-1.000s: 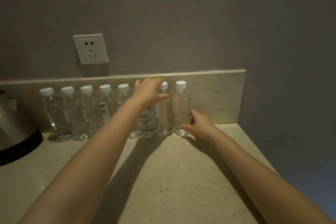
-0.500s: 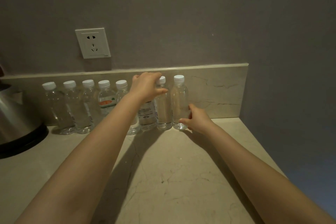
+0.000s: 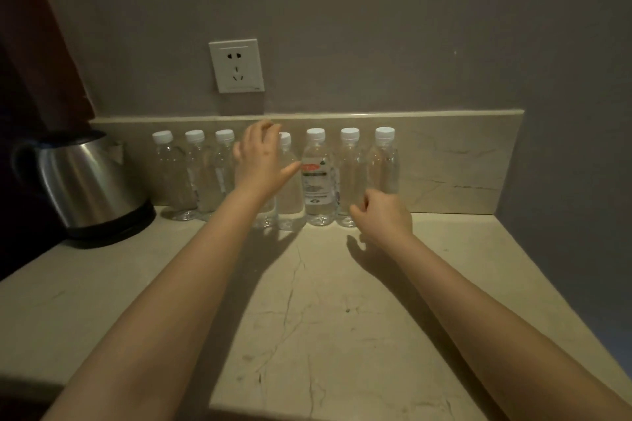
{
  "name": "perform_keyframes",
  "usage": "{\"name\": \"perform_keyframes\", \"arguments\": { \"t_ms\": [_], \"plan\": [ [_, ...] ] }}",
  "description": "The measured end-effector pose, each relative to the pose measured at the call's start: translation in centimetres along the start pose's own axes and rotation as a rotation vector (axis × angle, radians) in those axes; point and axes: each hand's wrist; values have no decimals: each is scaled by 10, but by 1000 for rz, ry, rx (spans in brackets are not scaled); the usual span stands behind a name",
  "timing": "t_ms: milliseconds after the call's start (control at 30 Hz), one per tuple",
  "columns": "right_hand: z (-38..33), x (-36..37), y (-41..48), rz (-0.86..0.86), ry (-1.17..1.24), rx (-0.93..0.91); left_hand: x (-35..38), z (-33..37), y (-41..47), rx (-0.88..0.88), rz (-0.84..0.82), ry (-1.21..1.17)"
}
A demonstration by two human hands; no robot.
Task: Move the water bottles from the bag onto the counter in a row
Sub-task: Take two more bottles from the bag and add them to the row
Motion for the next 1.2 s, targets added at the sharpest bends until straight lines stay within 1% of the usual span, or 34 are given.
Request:
{"name": "perform_keyframes", "arguments": {
  "t_ms": [33, 100, 167, 233, 300, 400, 533, 667, 733, 800, 833, 900, 933, 967, 1067, 1133, 1200],
  "plan": [
    [-10, 5, -2, -69, -1, -42, 1, -9, 0, -11, -76, 38],
    [-29, 17, -4, -210, 16, -108, 4, -24, 3, 48, -187, 131],
    [-44, 31, -3, -331, 31, -154, 5, -30, 9, 117, -236, 192],
    [-54, 44, -3, -404, -4, -200, 7, -29, 11, 119, -243, 187],
    [-60, 55, -1, -406, -60, -236, 10, -28, 12, 114, -211, 187],
    [-61, 63, 2, -380, -85, -250, 13, -32, 9, 163, -176, 235],
    [-57, 62, 4, -414, -116, -266, 13, -35, 5, 201, -156, 288],
    [-57, 65, 0, -449, -245, -335, 11, -31, 1, 184, -155, 268],
    [-59, 65, -3, -459, -254, -337, 8, -31, -2, 182, -151, 233],
    [-60, 60, -5, -476, -180, -306, 2, -30, -5, 186, -83, 153],
    [-59, 55, -6, -468, -113, -280, -2, -28, -8, 180, -10, 87],
    [-59, 44, -8, -423, 35, -226, -11, -19, -13, 125, 133, -69],
    [-59, 37, -10, -395, 100, -204, -16, -13, -14, 83, 158, -168],
    [-59, 30, -11, -367, 145, -188, -22, -5, -16, 40, 148, -282],
    [-53, 2, -21, -254, 201, -136, -32, 21, -21, -38, 30, -610],
    [-44, -20, -36, -169, 210, -74, -35, 42, -28, -59, -53, -781],
    [-32, -44, -56, -76, 198, -4, -35, 67, -42, -44, -143, -915]
  ]
}}
Point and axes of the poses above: each hand's wrist, its own y-axis towards the middle knuckle, its own x-axis out of the palm, z = x × y, and after that the axes turned 12 degrees about y, right-handed
